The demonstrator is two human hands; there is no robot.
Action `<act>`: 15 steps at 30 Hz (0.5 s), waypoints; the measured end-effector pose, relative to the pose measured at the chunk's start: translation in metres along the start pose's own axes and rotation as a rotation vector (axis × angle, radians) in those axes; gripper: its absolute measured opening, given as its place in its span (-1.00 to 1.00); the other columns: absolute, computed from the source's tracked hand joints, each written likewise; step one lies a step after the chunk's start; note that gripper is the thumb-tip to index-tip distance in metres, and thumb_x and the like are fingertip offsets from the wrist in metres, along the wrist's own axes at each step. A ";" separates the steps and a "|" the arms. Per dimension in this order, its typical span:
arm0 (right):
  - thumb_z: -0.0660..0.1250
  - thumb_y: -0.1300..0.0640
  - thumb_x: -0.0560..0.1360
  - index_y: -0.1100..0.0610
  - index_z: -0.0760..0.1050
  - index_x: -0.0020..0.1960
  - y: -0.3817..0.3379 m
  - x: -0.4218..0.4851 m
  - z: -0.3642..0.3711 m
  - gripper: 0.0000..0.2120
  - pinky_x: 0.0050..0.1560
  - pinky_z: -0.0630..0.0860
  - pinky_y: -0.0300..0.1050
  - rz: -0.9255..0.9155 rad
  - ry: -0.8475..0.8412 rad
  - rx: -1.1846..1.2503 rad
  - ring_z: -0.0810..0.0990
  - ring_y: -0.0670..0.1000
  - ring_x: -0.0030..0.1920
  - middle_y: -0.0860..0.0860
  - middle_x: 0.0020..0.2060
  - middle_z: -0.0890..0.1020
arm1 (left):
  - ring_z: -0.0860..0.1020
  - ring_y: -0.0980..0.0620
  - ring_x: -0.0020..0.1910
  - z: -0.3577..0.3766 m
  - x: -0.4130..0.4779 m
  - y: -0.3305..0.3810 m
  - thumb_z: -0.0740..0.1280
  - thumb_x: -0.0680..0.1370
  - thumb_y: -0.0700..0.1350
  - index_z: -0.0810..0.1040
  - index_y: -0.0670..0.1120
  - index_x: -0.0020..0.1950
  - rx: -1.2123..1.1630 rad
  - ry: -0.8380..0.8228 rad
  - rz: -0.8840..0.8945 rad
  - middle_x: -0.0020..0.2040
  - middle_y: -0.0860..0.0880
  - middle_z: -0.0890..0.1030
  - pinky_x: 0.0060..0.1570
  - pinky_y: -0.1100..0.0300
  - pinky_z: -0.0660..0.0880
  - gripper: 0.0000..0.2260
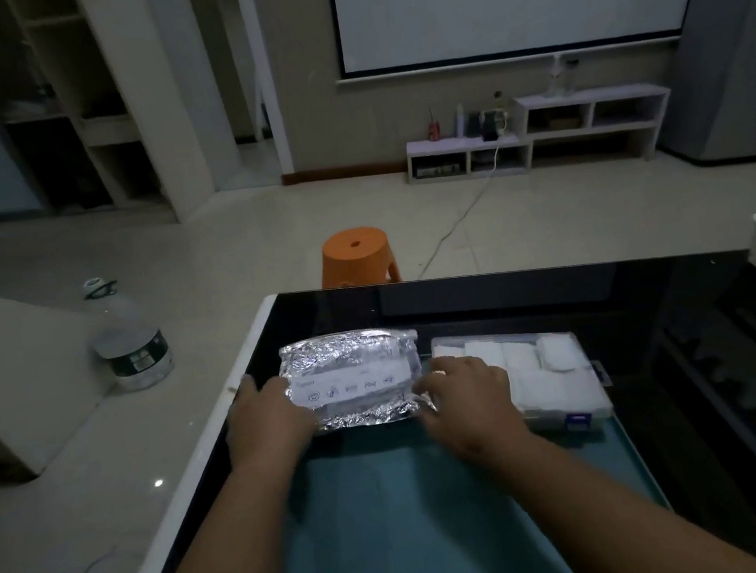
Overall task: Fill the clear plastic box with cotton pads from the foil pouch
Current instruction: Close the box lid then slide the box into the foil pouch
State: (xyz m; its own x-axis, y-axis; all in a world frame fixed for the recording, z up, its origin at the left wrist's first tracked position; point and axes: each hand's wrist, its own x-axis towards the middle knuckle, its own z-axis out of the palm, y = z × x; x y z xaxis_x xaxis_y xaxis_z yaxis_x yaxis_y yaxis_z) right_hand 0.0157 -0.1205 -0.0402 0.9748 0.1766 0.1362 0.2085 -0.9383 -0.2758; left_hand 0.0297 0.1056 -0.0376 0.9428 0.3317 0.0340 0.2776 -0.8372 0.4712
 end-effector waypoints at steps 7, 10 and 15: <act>0.08 0.01 0.57 0.06 0.50 0.26 -0.015 -0.016 0.013 -0.64 0.45 -0.34 0.23 -0.240 -0.056 -0.195 0.07 0.04 0.56 -0.02 0.31 0.53 | 0.48 -0.02 0.28 0.022 -0.016 0.024 0.22 0.56 -0.07 0.54 0.10 0.27 0.141 -0.260 0.377 0.33 0.05 0.52 0.26 0.10 0.40 -0.70; 0.03 0.02 0.58 0.12 0.50 0.25 -0.018 -0.018 0.019 -0.61 0.41 -0.43 0.24 -0.248 -0.090 -0.246 0.04 0.07 0.56 0.05 0.27 0.56 | 0.52 -0.06 0.19 0.034 -0.020 0.020 0.14 0.59 -0.05 0.52 0.06 0.20 0.261 -0.359 0.466 0.25 0.02 0.55 0.15 0.06 0.45 -0.75; 0.01 0.04 0.59 0.14 0.56 0.20 -0.017 -0.017 0.024 -0.59 0.41 -0.43 0.23 -0.242 -0.162 -0.293 0.08 0.07 0.55 0.10 0.25 0.58 | 0.54 -0.04 0.10 0.042 -0.016 0.012 0.10 0.61 0.01 0.51 0.01 0.08 0.335 -0.358 0.496 0.14 0.01 0.57 0.07 0.05 0.47 -0.78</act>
State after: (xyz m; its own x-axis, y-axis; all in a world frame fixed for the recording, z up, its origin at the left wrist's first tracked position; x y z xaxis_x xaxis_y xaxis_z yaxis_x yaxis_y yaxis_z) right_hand -0.0030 -0.1008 -0.0607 0.9053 0.4247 0.0057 0.4243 -0.9049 0.0317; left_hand 0.0260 0.0718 -0.0695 0.9600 -0.2398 -0.1449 -0.2135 -0.9610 0.1757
